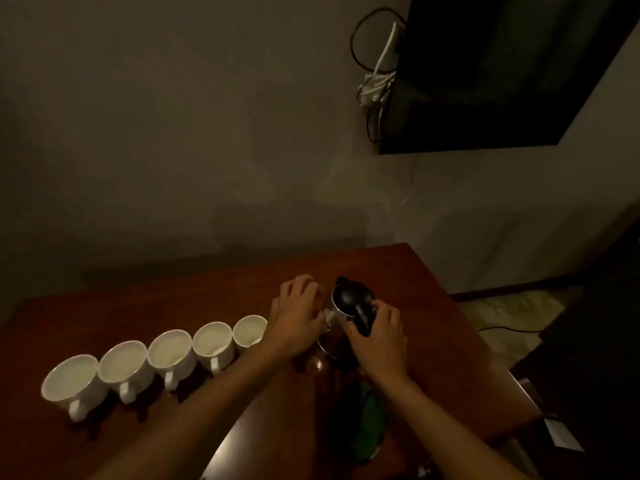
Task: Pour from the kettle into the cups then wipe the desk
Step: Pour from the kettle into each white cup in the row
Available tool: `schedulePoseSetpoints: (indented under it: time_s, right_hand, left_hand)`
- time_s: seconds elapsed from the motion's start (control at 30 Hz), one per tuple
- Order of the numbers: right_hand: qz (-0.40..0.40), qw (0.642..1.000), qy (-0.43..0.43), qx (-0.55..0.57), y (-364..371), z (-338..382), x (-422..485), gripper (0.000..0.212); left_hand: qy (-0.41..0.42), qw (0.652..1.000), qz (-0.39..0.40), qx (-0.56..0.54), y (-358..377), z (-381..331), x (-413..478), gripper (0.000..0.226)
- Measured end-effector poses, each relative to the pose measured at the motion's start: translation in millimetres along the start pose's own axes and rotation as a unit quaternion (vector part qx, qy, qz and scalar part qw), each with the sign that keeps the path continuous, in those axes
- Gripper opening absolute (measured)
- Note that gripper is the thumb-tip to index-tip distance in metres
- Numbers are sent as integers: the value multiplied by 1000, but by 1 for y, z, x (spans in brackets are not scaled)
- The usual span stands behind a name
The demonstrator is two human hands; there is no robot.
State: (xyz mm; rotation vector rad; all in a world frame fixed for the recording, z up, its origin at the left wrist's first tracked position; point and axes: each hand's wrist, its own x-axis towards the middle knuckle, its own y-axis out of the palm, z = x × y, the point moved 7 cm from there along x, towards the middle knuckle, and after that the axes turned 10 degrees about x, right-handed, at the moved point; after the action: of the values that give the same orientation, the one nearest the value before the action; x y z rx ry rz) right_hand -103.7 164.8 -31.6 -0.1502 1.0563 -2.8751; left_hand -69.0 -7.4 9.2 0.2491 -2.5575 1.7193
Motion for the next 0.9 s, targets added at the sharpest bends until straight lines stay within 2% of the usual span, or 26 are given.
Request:
schedulePoseSetpoints:
  time_s: [0.13, 0.27, 0.33, 0.43, 0.5, 0.6, 0.9]
  right_hand:
    - [50, 983, 123, 125, 10, -35, 5, 48]
    - [76, 975, 144, 152, 21, -56, 14, 32]
    - [80, 969, 164, 165, 21, -60, 17, 34]
    - [107, 959, 199, 174, 26, -65, 19, 48]
    - [124, 950, 207, 195, 31, -66, 18, 56]
    - [125, 940, 206, 242, 31, -64, 17, 55]
    - [126, 916, 202, 323, 38, -68, 19, 50]
  left_hand:
    - [-16, 999, 9, -47, 19, -4, 7, 30]
    - [-21, 997, 13, -70, 43, 0, 16, 33]
    - [-24, 996, 38, -74, 57, 1, 18, 39]
    - [-19, 996, 61, -69, 69, -5, 18, 49]
    - [-19, 992, 62, -105, 75, -10, 18, 47]
    - [-27, 988, 46, -145, 79, -10, 20, 36]
    - [-15, 986, 25, -164, 81, -3, 22, 35]
